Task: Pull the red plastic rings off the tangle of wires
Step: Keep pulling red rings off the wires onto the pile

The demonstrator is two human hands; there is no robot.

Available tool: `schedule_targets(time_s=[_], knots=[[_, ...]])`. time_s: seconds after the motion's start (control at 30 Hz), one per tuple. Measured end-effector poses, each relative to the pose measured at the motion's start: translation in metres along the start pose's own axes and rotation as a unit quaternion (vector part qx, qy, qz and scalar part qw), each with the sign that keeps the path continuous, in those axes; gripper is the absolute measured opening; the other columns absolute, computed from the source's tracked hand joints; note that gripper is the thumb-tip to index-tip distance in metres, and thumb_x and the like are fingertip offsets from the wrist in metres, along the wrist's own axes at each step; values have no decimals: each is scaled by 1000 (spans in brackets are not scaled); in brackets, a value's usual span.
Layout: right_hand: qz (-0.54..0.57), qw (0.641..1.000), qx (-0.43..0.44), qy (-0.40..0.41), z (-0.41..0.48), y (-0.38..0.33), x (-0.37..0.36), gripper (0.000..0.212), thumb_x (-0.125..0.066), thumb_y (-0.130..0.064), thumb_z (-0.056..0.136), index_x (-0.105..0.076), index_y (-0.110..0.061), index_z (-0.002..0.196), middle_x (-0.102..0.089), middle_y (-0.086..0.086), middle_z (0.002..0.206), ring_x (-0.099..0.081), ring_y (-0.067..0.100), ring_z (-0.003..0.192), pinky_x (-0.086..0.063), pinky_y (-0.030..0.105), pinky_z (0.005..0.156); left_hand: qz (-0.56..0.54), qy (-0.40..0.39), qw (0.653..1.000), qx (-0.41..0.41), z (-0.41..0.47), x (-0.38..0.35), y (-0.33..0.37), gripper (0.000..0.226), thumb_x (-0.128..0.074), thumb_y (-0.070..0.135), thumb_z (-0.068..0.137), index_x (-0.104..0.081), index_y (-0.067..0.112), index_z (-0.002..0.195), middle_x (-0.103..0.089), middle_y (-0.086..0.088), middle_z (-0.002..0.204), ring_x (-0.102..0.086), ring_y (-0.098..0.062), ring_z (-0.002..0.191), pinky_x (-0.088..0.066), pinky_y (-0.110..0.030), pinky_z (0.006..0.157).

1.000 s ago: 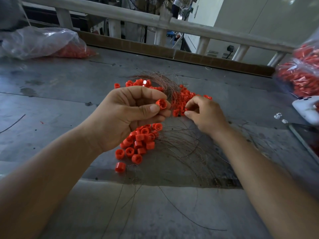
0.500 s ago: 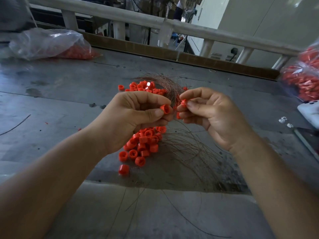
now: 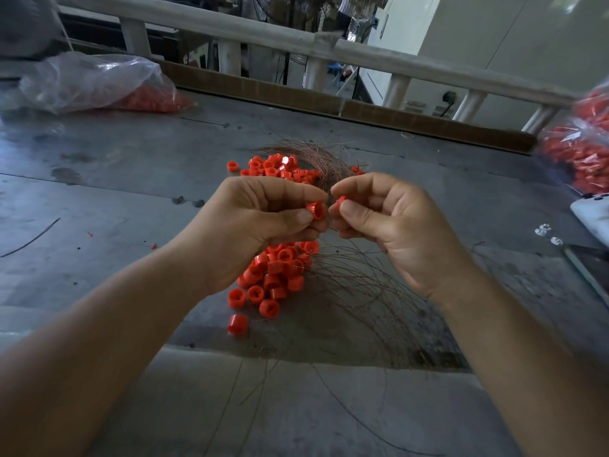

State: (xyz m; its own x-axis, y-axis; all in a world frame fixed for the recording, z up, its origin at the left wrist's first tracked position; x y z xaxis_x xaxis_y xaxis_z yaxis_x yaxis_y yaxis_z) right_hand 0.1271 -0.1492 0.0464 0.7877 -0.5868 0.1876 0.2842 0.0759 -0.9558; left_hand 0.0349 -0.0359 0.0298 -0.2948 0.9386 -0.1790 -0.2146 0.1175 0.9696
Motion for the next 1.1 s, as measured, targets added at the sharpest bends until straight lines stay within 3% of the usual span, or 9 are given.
schedule_targets(time_s=[0.2, 0.4, 0.87, 1.1], knots=[[-121, 987, 99, 30, -1, -7, -8, 24, -62, -2, 82, -60, -26, 87, -61, -11, 80, -61, 4, 78, -52, 21, 74, 11, 19, 1000, -15, 0, 1, 3, 24, -60, 6, 61, -75, 17, 76, -73, -5, 76, -70, -15, 74, -54, -18, 64], [-148, 978, 137, 57, -5, -9, -12, 28, -67, -3, 77, -61, -28, 89, -64, -11, 83, -63, 4, 79, -51, 17, 74, 26, 35, 999, -14, 1, 2, 1, 23, -61, 6, 60, -66, 10, 82, -72, -6, 72, -70, -16, 71, -55, -19, 63], [-210, 960, 160, 93, -8, -9, -14, 33, -72, -4, 72, -62, -16, 101, -62, -11, 82, -63, 3, 80, -51, 15, 73, 61, 45, 997, -5, 0, 1, -2, 23, -62, 10, 59, -67, 13, 81, -72, -6, 72, -70, -16, 69, -53, -17, 61], [-214, 958, 164, 96, -10, -11, -12, 31, -73, -5, 71, -64, -15, 99, -63, -8, 80, -64, 5, 78, -52, 16, 72, 43, 26, 999, 11, -1, 0, -2, 18, -62, 9, 60, -74, 17, 71, -72, -8, 71, -70, -16, 68, -54, -17, 60]])
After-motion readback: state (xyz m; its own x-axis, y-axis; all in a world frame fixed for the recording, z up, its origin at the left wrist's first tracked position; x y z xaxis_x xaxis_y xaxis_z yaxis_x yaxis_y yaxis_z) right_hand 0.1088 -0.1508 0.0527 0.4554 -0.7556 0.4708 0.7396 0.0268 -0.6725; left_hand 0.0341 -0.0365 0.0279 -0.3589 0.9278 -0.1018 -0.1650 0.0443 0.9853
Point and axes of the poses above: each hand's wrist, its own z-axis towards the middle knuckle, its own x-axis out of the back of the hand, y = z × x, the point moved 5 cm from there along z, towards the middle knuckle
